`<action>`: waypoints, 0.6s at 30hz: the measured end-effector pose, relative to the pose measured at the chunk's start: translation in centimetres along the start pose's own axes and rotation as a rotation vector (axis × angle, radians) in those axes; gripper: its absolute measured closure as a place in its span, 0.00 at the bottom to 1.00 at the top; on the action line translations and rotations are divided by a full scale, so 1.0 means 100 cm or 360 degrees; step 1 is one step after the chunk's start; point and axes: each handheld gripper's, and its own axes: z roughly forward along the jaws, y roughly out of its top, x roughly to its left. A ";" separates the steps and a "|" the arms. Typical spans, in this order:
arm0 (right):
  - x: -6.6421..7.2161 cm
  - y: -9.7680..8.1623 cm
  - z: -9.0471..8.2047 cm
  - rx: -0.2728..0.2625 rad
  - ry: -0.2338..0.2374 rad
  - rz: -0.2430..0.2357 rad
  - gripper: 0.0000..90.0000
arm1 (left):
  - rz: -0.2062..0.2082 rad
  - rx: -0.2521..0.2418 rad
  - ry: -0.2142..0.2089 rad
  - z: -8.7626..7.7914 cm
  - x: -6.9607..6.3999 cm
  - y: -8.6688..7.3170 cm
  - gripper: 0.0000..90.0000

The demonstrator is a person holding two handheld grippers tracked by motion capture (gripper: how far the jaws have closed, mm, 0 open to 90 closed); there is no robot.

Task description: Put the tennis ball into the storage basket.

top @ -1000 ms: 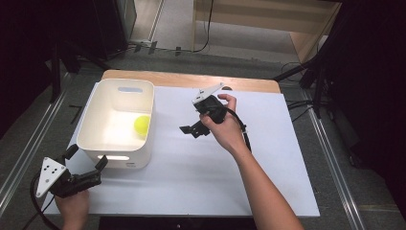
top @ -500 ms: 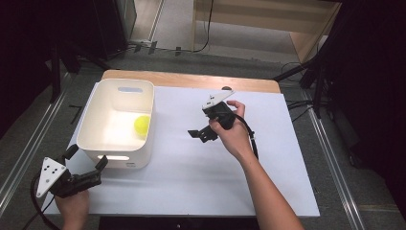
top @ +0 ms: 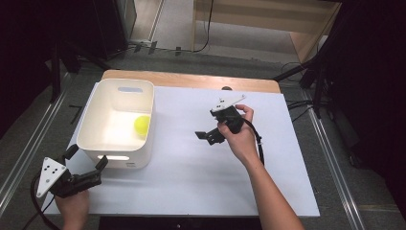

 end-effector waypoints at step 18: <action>-0.008 -0.029 -0.017 -0.0074 -0.0056 0.0066 0.00 | 0.0004 0.0002 0.0003 0.000 0.000 0.000 0.00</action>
